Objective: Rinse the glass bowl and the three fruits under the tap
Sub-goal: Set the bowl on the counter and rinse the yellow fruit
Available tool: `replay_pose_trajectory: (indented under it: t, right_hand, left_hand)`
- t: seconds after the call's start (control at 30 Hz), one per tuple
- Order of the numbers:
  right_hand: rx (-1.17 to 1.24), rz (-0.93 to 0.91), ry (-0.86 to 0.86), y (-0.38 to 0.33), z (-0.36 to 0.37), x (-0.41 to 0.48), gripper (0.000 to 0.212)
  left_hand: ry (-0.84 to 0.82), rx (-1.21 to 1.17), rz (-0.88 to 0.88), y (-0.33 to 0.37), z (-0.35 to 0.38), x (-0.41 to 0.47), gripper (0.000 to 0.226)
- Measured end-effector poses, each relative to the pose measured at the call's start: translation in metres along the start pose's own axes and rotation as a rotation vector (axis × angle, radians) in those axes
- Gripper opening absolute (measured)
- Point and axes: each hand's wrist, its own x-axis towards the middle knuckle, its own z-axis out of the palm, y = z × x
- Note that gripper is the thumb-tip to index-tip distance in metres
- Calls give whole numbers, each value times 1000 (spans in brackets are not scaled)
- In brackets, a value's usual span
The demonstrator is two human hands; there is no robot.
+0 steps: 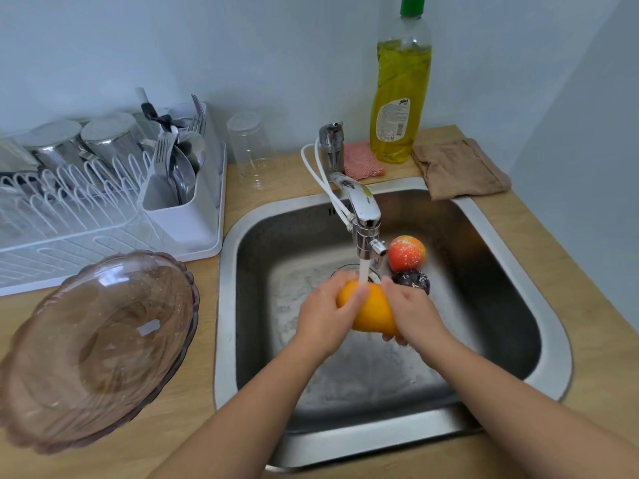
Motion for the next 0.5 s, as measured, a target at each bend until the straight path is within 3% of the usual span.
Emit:
replay_pose_trajectory:
  t: [0.07, 0.13, 0.23, 0.3, 0.37, 0.43, 0.5]
  right_hand:
    - [142, 126, -57, -2, -2, -1, 27]
    - [137, -63, -104, 2, -2, -4, 17]
    - [-121, -412, -98, 13, 0, -6, 38]
    - [-155, -458, -32, 13, 3, -6, 32]
    - [42, -320, 60, 7, 2, -6, 13]
    - [191, -144, 90, 1, -3, -3, 20]
    - [237, -17, -3, -4, -8, -4, 23]
  left_hand:
    - [-1, 116, 93, -2, 1, -2, 51]
    - [42, 31, 55, -2, 1, -1, 48]
    - [80, -176, -84, 1, 0, 6, 36]
    - [63, -170, -56, -1, 0, 6, 31]
    - [-5, -140, 25, -3, 1, 3, 32]
    - [-52, -35, 87, -4, 3, -4, 48]
    - [-12, 15, 113, -4, 5, -6, 56]
